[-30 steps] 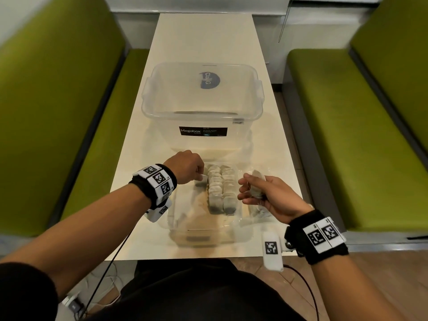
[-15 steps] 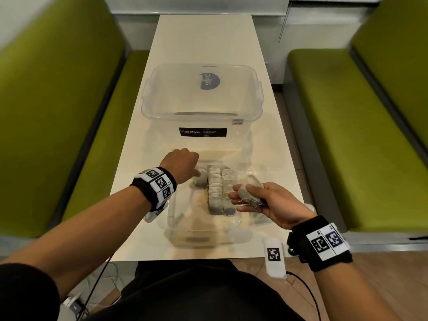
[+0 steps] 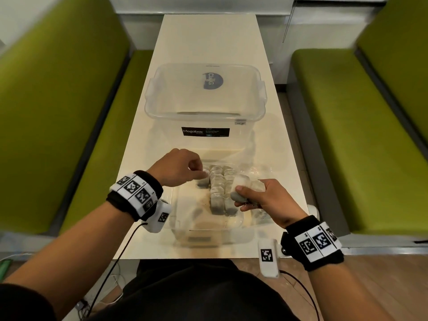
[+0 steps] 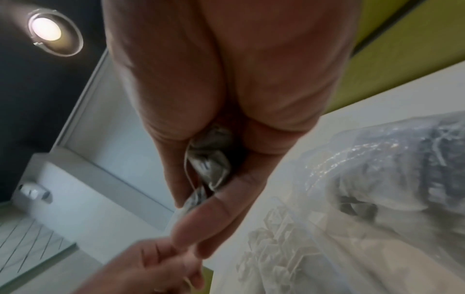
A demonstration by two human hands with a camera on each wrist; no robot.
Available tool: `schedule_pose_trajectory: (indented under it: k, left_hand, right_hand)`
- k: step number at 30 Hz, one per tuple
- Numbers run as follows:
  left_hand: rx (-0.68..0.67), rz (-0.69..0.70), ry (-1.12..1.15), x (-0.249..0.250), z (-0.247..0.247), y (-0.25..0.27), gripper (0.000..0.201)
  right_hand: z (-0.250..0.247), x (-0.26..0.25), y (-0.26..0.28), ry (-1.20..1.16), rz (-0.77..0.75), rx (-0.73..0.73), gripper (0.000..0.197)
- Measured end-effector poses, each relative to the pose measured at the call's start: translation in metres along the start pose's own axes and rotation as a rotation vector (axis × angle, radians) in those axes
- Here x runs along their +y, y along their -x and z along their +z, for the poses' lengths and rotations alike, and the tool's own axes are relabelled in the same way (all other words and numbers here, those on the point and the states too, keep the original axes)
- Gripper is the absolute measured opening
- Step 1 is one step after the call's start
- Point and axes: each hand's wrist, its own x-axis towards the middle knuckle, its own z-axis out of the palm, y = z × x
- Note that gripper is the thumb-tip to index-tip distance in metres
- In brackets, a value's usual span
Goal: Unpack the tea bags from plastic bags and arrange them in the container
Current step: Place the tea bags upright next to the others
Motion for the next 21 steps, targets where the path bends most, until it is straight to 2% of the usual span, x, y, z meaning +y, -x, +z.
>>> schedule_pose_trajectory:
  k: [4,8,12,21]
  left_hand:
    - [-0.124,0.101,0.337,0.032,-0.006,0.023,0.03]
    - [-0.171,0.139,0.466,0.044,-0.004,0.03,0.034]
    - [-0.099,0.159,0.5,0.046,-0.007,0.032,0.017]
    - [-0.038,0.134,0.384,0.047,-0.027,0.041,0.015]
  right_hand:
    - [0.009,-0.005,-0.004,0.106,-0.01,-0.057,0.02]
    - [0.018,-0.011,-0.007,0.209,-0.041,-0.121,0.019]
    - [0.023,-0.019,-0.007,0.245,-0.074,-0.146,0.018]
    - [0.028,-0.008,-0.014,0.267,-0.201,-0.032,0.016]
